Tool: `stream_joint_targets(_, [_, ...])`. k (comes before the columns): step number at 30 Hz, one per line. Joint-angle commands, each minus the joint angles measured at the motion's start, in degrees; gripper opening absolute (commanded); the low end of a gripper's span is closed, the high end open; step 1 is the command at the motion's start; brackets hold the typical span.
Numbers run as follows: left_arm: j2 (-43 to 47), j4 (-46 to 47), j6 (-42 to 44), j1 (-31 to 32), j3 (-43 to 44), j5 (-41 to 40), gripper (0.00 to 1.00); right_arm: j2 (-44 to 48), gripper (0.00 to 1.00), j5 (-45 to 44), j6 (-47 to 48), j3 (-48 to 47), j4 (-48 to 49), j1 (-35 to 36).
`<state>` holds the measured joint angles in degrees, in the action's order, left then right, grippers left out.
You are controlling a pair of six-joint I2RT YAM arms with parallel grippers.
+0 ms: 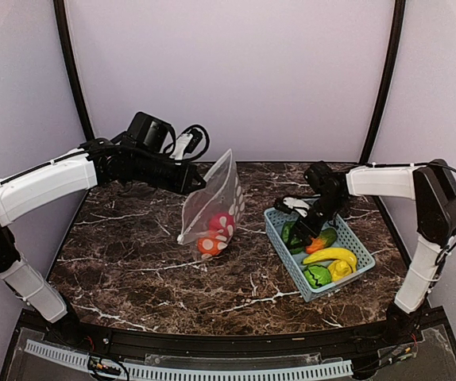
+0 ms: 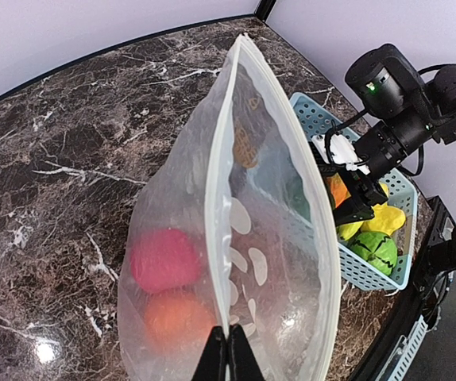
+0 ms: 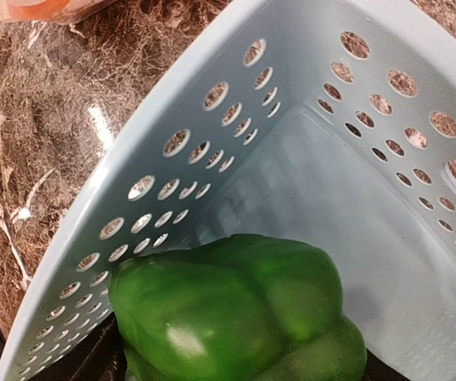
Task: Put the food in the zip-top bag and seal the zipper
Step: Pick up the fake vegetable from the bin, then place the fake vegetable in the zipper food storage bag.
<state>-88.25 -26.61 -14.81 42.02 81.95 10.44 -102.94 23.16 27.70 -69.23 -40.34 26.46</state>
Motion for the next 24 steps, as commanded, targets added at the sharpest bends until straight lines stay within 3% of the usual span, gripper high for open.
stream_joint_targets(1, [1.3,0.5,-0.1,0.3,-0.8,0.7,0.01,3.7,0.62,-2.0,0.9,0.1,0.5,-0.3])
stream_joint_targets(8, [1.1,0.1,1.3,0.3,0.7,0.1,0.01,12.0,0.58,-5.5,3.2,-1.6,-0.8,-0.3])
stream_joint_targets(14, [0.6,1.4,0.7,0.3,1.2,0.3,0.01,17.9,0.59,3.4,3.4,-7.4,-1.9,0.2])
stream_joint_targets(24, [-0.4,4.1,-2.6,0.3,2.5,3.6,0.01,16.6,0.57,10.8,2.7,-20.2,-2.0,2.8])
